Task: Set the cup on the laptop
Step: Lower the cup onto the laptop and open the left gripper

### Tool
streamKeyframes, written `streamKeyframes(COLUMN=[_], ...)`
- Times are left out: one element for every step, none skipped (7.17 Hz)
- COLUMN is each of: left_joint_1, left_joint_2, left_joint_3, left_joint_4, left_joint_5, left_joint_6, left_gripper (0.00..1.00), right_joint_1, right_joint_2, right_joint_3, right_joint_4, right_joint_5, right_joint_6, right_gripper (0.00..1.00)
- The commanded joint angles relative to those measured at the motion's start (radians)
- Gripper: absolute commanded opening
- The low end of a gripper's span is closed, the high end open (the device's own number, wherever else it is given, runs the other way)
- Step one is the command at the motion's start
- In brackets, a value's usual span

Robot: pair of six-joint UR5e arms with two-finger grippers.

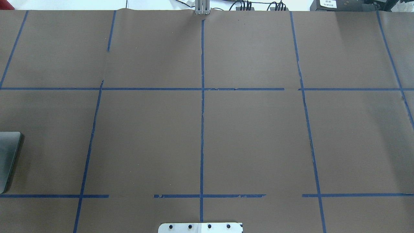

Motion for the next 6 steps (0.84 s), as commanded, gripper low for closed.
streamKeyframes(left_joint_1=[0.003, 0.003, 0.003, 0.003, 0.003, 0.000], left_joint_2=[0.000, 0.000, 0.000, -0.001, -0.002, -0.002], left_joint_3=[0.005, 0.003, 0.003, 0.003, 0.000, -0.006], left_joint_4=[-0.001, -0.001, -0.001, 0.004, 0.002, 0.002], left_joint_5=[-0.002, -0.002, -0.001, 0.001, 0.001, -0.002], left_joint_6=[0.005, 0.007, 0.008, 0.007, 0.005, 0.007], left_gripper=[0.07, 0.51, 0.93, 1.00, 1.00, 1.00], right_joint_1=[0.000, 0.000, 0.000, 0.000, 0.000, 0.000], right_joint_2=[0.000, 0.000, 0.000, 0.000, 0.000, 0.000], right_joint_3=[0.000, 0.000, 0.000, 0.000, 0.000, 0.000], right_joint_4=[0.000, 0.000, 0.000, 0.000, 0.000, 0.000], right_joint_5=[0.000, 0.000, 0.000, 0.000, -0.002, 0.000], right_joint_6=[0.000, 0.000, 0.000, 0.000, 0.000, 0.000], right_gripper=[1.00, 1.00, 1.00, 1.00, 1.00, 1.00])
